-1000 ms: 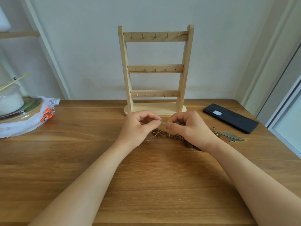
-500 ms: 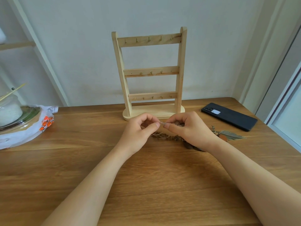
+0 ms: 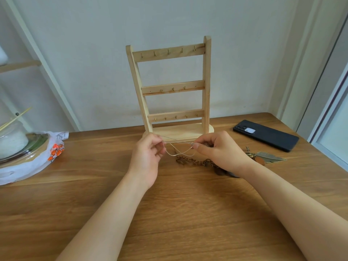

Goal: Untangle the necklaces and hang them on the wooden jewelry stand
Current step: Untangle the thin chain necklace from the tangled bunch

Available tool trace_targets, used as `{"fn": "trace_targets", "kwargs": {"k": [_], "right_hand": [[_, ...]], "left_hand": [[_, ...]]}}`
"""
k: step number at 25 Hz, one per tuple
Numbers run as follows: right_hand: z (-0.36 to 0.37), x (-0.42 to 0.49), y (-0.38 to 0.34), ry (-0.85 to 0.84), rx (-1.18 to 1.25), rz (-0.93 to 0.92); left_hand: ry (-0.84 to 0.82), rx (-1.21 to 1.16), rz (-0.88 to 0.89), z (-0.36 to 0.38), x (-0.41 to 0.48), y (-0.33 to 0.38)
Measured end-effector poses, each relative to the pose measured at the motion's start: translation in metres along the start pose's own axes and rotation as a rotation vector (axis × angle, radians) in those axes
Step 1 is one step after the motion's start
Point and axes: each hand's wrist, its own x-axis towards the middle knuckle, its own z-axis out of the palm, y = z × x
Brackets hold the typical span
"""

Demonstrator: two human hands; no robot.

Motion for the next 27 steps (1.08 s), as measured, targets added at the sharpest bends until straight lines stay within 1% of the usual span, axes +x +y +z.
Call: {"fn": "trace_targets", "kwargs": {"k": [4, 6, 9, 11, 13, 14, 16, 17, 20, 21, 23, 26, 27], "right_hand": [[0.000, -0.001, 0.002, -0.007, -0.010, -0.017], [-0.002, -0.001, 0.001, 0.001, 0.019, -0.023], [0.000, -0.001, 0.001, -0.004, 0.049, -0.015], [0.001, -0.001, 0.001, 0.002, 0.017, -0.030], [0.001, -0.001, 0.000, 0.011, -0.025, -0.067], [0.001, -0.002, -0.001, 0.015, -0.045, -0.084], [0.000, -0.003, -0.002, 0.034, -0.071, -0.110], [0.001, -0.003, -0.003, 0.041, -0.086, -0.122], [0.003, -0.005, -0.005, 0.049, -0.100, -0.158], [0.004, -0.005, -0.006, 0.046, -0.097, -0.166], [0.004, -0.005, -0.006, 0.042, -0.097, -0.169], [0.003, -0.006, -0.005, 0.053, -0.095, -0.158], [0.004, -0.006, -0.004, 0.050, -0.097, -0.158]], "left_hand": [[-0.002, 0.109, -0.020, 0.006, -0.001, -0.001], [0.046, 0.114, -0.022, 0.006, 0.000, -0.002], [0.127, 0.127, 0.038, 0.004, 0.001, -0.004], [0.169, 0.267, 0.128, 0.003, 0.001, -0.006], [0.202, 0.458, 0.295, 0.003, -0.002, -0.004], [0.183, 0.510, 0.391, 0.003, -0.005, -0.002], [0.062, 0.561, 0.504, 0.005, -0.010, 0.002], [-0.011, 0.587, 0.497, 0.006, -0.012, 0.003], [-0.211, 0.776, 0.333, 0.008, -0.013, -0.001], [-0.252, 0.843, 0.297, 0.008, -0.013, -0.004], [-0.249, 0.881, 0.282, 0.009, -0.012, -0.009], [-0.151, 0.784, 0.286, 0.011, -0.012, -0.008], [-0.110, 0.730, 0.245, 0.012, -0.012, -0.008]]}}
